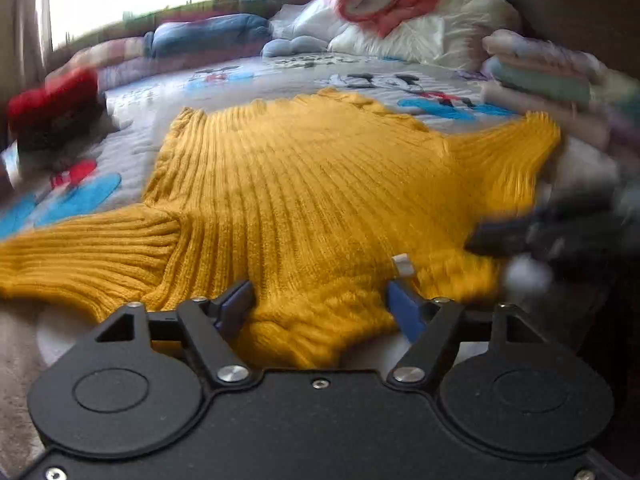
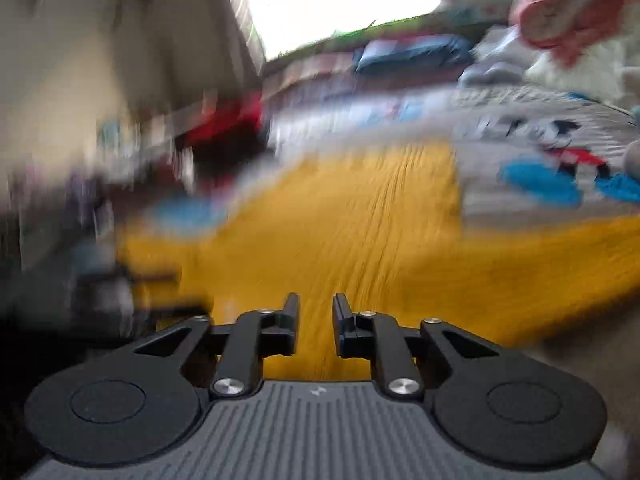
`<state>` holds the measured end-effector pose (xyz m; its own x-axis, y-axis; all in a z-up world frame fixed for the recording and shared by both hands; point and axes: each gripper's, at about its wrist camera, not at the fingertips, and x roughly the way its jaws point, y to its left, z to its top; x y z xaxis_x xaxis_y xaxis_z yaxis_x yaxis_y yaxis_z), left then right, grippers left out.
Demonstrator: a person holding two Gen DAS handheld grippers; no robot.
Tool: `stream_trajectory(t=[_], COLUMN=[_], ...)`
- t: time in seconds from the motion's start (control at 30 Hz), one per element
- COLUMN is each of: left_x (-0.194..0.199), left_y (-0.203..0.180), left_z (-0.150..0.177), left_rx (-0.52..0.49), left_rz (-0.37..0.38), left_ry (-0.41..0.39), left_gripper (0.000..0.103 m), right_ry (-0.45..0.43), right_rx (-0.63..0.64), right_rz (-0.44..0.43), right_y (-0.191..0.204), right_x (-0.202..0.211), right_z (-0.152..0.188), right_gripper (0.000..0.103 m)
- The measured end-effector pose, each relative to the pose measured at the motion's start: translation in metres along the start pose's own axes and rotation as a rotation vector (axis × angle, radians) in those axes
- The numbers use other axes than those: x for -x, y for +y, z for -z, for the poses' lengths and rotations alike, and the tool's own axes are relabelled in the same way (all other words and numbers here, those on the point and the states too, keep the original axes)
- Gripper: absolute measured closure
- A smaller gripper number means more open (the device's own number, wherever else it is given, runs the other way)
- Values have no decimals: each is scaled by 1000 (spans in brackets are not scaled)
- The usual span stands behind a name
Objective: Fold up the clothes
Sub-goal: 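Move the left gripper to the cuff of a yellow sweater sleeve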
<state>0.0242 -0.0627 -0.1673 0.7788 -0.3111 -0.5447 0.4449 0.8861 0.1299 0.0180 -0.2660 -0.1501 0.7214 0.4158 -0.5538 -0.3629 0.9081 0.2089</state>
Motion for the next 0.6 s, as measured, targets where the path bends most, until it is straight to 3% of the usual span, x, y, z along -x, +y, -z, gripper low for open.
stream_trajectory(t=[0.07, 0.2, 0.3, 0.4, 0.6], left_x=[6, 6, 14, 22, 27], left_y=[-1, -2, -5, -14, -35], left_z=[-7, -7, -14, -12, -11], left_rx=[10, -3, -8, -32, -91], left_rz=[-7, -16, -16, -10, 1], left_ry=[9, 30, 43, 34, 26], left_gripper=[28, 27, 27, 27, 27], right_ry=[-23, -22, 3, -36, -154], right_rx=[86, 127, 33, -48, -434], right_rz=[36, 66, 42, 40, 29], right_y=[10, 13, 4, -3, -62], right_x=[2, 12, 20, 38, 62], right_z=[6, 6, 8, 6, 15], right_gripper=[79, 73, 73, 70, 61])
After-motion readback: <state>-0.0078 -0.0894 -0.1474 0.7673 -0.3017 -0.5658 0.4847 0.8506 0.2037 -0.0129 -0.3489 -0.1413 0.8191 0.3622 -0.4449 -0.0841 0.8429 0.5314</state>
